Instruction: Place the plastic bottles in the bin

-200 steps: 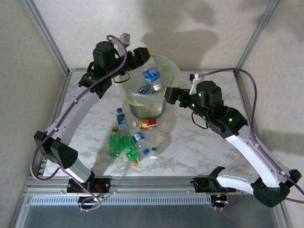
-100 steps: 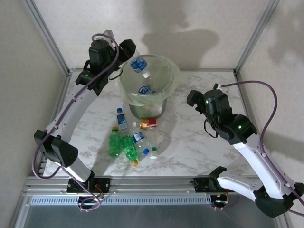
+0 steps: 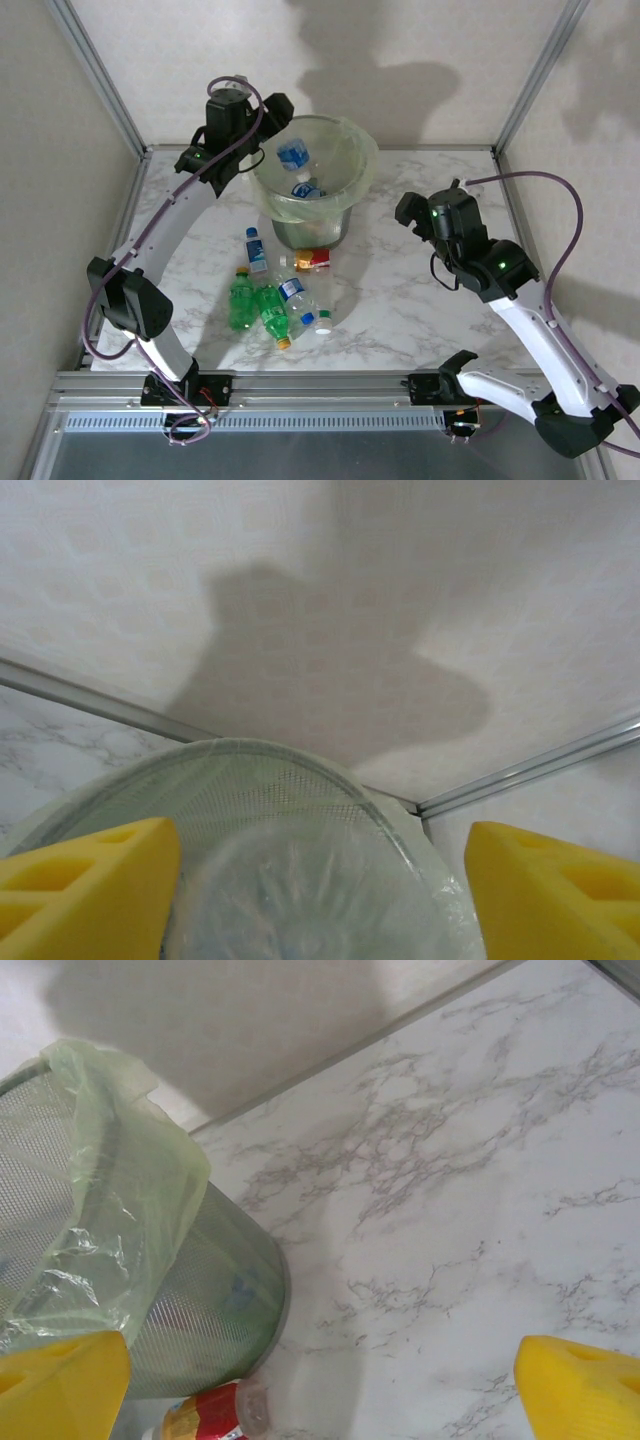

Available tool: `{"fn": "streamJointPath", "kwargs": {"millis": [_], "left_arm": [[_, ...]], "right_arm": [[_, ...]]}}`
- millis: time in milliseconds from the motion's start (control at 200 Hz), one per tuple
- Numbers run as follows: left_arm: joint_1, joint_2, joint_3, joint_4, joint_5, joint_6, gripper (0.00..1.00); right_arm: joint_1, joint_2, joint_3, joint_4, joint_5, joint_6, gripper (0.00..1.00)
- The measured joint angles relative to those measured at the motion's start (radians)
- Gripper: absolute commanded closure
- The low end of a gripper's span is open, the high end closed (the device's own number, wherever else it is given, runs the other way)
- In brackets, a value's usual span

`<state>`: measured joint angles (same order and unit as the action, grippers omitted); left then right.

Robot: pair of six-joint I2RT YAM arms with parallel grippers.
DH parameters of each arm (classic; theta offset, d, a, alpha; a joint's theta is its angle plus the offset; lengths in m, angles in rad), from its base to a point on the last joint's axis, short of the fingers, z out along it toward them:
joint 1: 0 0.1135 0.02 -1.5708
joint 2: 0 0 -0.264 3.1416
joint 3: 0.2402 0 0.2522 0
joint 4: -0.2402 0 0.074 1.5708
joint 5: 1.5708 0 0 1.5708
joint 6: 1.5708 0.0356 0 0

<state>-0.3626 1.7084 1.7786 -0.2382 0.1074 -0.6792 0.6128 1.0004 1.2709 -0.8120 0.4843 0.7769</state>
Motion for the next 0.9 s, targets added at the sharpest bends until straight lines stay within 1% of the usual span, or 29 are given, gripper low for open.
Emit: {"fn": "streamJointPath", "kwargs": {"millis": [235, 441, 681, 776, 901], "left_arm": [[0.000, -0.001, 0.000, 0.000, -0.002, 0.002, 0.17], [0.000, -0.047, -0.022, -0.003, -0.019, 0.006, 0.16], [0.000, -0.237, -0.079, -0.036, -0.091, 0.024, 0.13], [0.000, -0.336, -0.111, -0.065, -0.151, 0.036, 0.11], [0.005, -0.467, -0.174, -0.121, -0.251, 0.043, 0.11]], "right_arm": [[0.000, 0.018, 0.001, 0.014, -0.053, -0.023, 0.01], [0.000, 0.018, 0.001, 0.045, -0.105, -0.050, 0.01], [0.000, 0.017, -0.002, 0.099, -0.157, -0.082, 0.01], [0.000, 0.016, -0.002, 0.132, -0.177, -0.093, 0.01], [0.001, 0.019, 0.000, 0.160, -0.200, -0.117, 0.01]]}}
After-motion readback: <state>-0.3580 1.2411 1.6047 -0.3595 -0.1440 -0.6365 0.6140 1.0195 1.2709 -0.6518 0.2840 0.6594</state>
